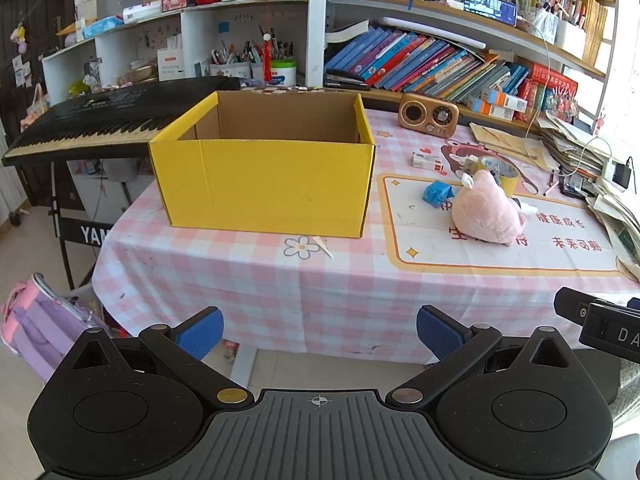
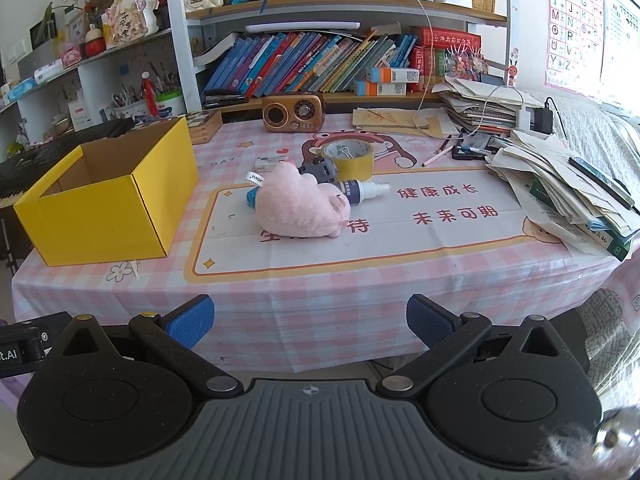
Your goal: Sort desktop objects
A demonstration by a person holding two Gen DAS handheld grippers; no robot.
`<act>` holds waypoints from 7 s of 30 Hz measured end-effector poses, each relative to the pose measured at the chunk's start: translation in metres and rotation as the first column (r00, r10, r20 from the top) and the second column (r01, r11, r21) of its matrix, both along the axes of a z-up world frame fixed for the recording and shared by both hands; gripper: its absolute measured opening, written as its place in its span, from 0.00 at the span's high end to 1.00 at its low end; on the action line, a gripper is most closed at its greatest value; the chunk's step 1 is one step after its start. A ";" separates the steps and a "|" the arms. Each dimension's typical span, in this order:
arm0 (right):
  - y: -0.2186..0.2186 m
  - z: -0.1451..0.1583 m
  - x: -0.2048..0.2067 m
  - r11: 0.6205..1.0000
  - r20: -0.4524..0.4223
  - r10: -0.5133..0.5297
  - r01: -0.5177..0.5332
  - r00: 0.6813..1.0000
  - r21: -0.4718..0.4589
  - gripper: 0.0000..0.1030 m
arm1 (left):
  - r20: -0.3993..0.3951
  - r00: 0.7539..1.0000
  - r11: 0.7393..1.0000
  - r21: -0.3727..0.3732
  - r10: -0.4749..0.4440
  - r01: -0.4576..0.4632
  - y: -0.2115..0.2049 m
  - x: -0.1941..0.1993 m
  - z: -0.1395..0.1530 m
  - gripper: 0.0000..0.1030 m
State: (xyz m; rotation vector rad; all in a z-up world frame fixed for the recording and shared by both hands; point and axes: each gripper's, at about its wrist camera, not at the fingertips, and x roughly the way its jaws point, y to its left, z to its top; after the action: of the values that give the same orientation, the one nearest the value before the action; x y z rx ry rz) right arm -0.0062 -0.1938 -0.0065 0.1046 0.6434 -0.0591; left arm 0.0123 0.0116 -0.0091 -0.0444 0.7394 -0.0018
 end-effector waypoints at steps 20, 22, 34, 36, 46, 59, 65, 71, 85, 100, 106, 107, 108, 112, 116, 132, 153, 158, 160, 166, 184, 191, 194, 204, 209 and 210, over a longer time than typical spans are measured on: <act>0.006 0.004 0.000 1.000 0.005 0.012 -0.012 1.000 0.005 0.00 | 0.016 1.000 1.000 -0.007 -0.010 0.010 0.001 0.001 0.003 0.00; 0.006 0.006 -0.001 1.000 0.005 0.017 -0.017 1.000 0.011 0.00 | 0.020 1.000 1.000 -0.004 -0.012 0.012 0.002 0.000 0.003 0.00; 0.008 0.007 -0.004 1.000 0.007 0.023 -0.023 1.000 0.010 0.00 | 0.052 0.999 0.999 0.030 -0.013 0.011 0.000 -0.005 0.007 0.00; 0.009 0.007 -0.004 1.000 0.006 0.022 -0.023 1.000 0.010 0.00 | 0.051 0.999 0.999 0.032 -0.017 0.015 0.000 -0.005 0.007 0.00; 0.008 0.007 -0.005 1.000 0.008 0.024 -0.024 1.000 0.012 0.00 | 0.053 0.998 0.999 0.034 -0.018 0.016 0.000 -0.007 0.007 0.00; -0.003 0.007 -0.002 1.000 -0.014 0.018 -0.018 1.000 0.014 0.00 | 0.030 0.999 0.999 0.035 -0.026 0.025 -0.009 -0.004 0.004 0.00; -0.007 0.006 0.003 1.000 -0.009 0.026 -0.026 1.000 0.017 0.00 | 0.027 0.999 0.999 0.036 -0.021 0.020 -0.012 -0.001 0.004 0.00; -0.014 0.005 0.012 0.999 -0.016 0.031 -0.031 0.999 0.025 0.00 | 0.021 1.000 0.999 0.040 -0.021 0.020 -0.021 0.008 0.004 0.00; -0.043 0.000 0.037 0.999 -0.043 0.028 -0.027 0.999 0.022 0.06 | -0.011 0.999 0.999 0.016 -0.034 0.034 -0.050 0.035 -0.005 0.00; -0.084 -0.008 0.078 1.000 -0.074 0.007 -0.006 0.997 0.016 0.06 | -0.038 0.995 0.995 -0.011 -0.095 0.095 -0.095 0.082 -0.015 0.00; -0.106 -0.010 0.095 1.000 -0.083 0.000 0.002 0.997 0.019 0.06 | -0.051 0.992 0.994 -0.015 -0.112 0.111 -0.117 0.100 -0.018 0.00; -0.110 -0.010 0.098 1.000 -0.085 -0.001 0.003 0.996 0.019 0.06 | -0.053 0.992 0.994 -0.016 -0.113 0.112 -0.120 0.102 -0.019 0.00; -0.114 -0.011 0.101 1.000 -0.086 -0.001 0.002 0.996 0.019 0.06 | -0.055 0.992 0.994 -0.017 -0.113 0.112 -0.124 0.105 -0.019 0.00; -0.125 -0.012 0.113 1.000 -0.090 0.009 -0.007 0.996 0.022 0.06 | -0.059 0.992 0.994 -0.019 -0.111 0.110 -0.135 0.114 -0.020 0.00; -0.135 -0.012 0.123 0.999 -0.092 0.030 -0.028 0.995 0.026 0.06 | -0.063 0.993 0.995 -0.018 -0.101 0.100 -0.145 0.122 -0.019 0.00; -0.167 -0.015 0.153 0.997 -0.092 0.069 -0.065 0.993 0.044 0.06 | -0.063 0.996 0.997 -0.045 -0.067 0.064 -0.174 0.154 -0.021 0.00; -0.192 -0.020 0.196 0.996 -0.099 0.083 -0.080 0.992 0.041 0.06 | -0.163 0.987 0.978 -0.207 -0.004 -0.030 -0.179 0.216 -0.062 0.07; -0.188 -0.021 0.206 0.994 -0.103 0.107 -0.102 0.989 0.049 0.06 | -0.150 0.989 0.975 -0.222 -0.015 -0.019 -0.176 0.218 -0.064 0.14; -0.185 -0.022 0.210 0.991 -0.105 0.124 -0.118 0.987 0.055 0.06 | -0.146 0.989 0.973 -0.228 -0.015 -0.019 -0.174 0.217 -0.061 0.21; -0.172 -0.025 0.220 0.983 -0.117 0.173 -0.165 0.978 0.076 0.06 | -0.097 0.995 0.980 -0.196 0.006 -0.025 -0.164 0.206 -0.040 0.43; -0.111 -0.042 0.264 0.848 -0.171 0.514 -0.528 0.841 -0.047 0.17 | -0.023 0.994 0.975 -0.193 0.110 -0.112 -0.131 0.166 -0.011 0.43; -0.083 -0.062 0.282 0.672 -0.268 0.671 -0.720 0.691 -0.172 0.37 | -0.014 0.992 0.971 -0.206 0.123 -0.123 -0.125 0.157 -0.010 0.43; -0.078 -0.066 0.287 0.641 -0.306 0.686 -0.747 0.660 -0.175 0.41 | -0.014 0.991 0.968 -0.212 0.132 -0.131 -0.124 0.154 -0.009 0.43; -0.081 -0.063 0.264 0.655 -0.362 0.708 -0.756 0.607 0.013 0.66 | -0.023 0.989 0.963 -0.226 0.149 -0.150 -0.121 0.153 -0.014 0.43; -0.066 -0.068 0.269 0.639 -0.337 0.721 -0.769 0.606 -0.016 0.64 | -0.022 0.990 0.965 -0.218 0.143 -0.144 -0.123 0.151 -0.012 0.43; -0.064 -0.068 0.272 0.640 -0.336 0.721 -0.769 0.606 -0.013 0.63 | -0.022 0.989 0.965 -0.217 0.145 -0.146 -0.122 0.149 -0.012 0.43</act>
State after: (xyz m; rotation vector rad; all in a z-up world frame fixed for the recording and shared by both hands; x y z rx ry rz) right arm 0.2660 -0.2574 -0.0744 -0.3509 0.9493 0.7185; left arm 0.1617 -0.1104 -0.0208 -0.3084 0.7384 0.0578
